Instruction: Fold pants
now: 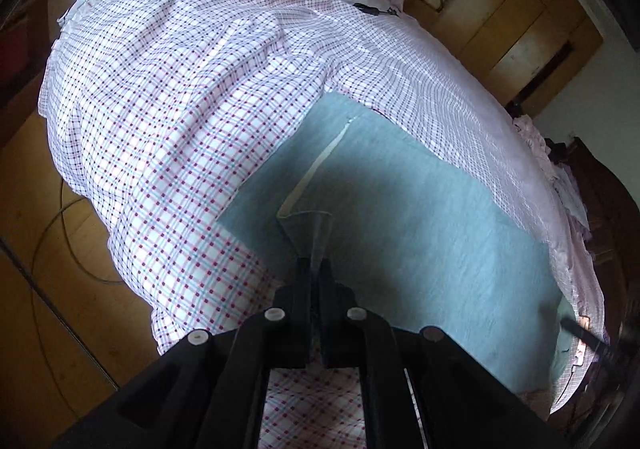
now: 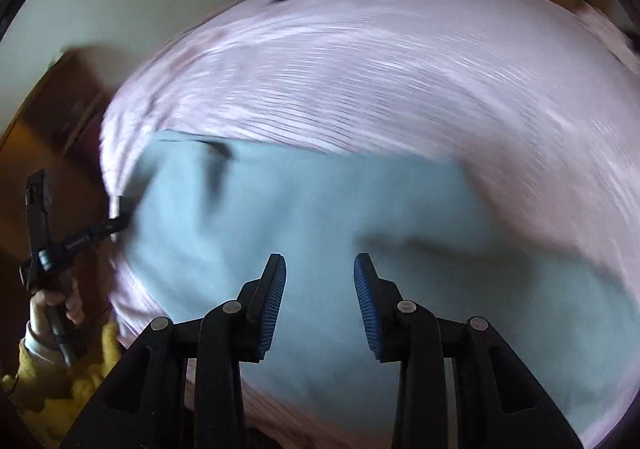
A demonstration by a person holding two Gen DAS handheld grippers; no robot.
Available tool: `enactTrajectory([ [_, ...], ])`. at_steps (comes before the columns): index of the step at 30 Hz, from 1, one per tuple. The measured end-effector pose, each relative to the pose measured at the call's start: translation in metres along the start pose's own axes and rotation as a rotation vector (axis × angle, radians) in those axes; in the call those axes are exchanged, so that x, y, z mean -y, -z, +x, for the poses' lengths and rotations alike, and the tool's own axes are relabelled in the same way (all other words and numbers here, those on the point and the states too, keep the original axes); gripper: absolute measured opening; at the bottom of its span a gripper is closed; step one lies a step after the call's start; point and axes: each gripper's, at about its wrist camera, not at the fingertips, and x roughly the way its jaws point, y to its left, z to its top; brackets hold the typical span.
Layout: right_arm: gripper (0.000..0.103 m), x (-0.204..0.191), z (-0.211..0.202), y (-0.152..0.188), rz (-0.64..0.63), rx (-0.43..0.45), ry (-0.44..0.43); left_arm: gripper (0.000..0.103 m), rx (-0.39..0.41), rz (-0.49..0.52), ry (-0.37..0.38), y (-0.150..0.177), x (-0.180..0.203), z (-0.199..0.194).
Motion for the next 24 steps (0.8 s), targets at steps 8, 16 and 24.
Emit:
enactTrajectory([
  [8, 0.029, -0.114, 0.063, -0.082, -0.287, -0.053, -0.087, 0.003, -0.001, -0.006, 0.039, 0.006, -0.008, -0.006],
  [16, 0.028, -0.171, 0.123, -0.097, -0.475, -0.122, -0.039, 0.003, -0.005, -0.010, 0.083, 0.006, -0.020, -0.006],
  [24, 0.028, -0.172, 0.150, -0.098, -0.528, -0.178, -0.058, 0.003, -0.013, -0.045, 0.132, 0.005, -0.037, -0.001],
])
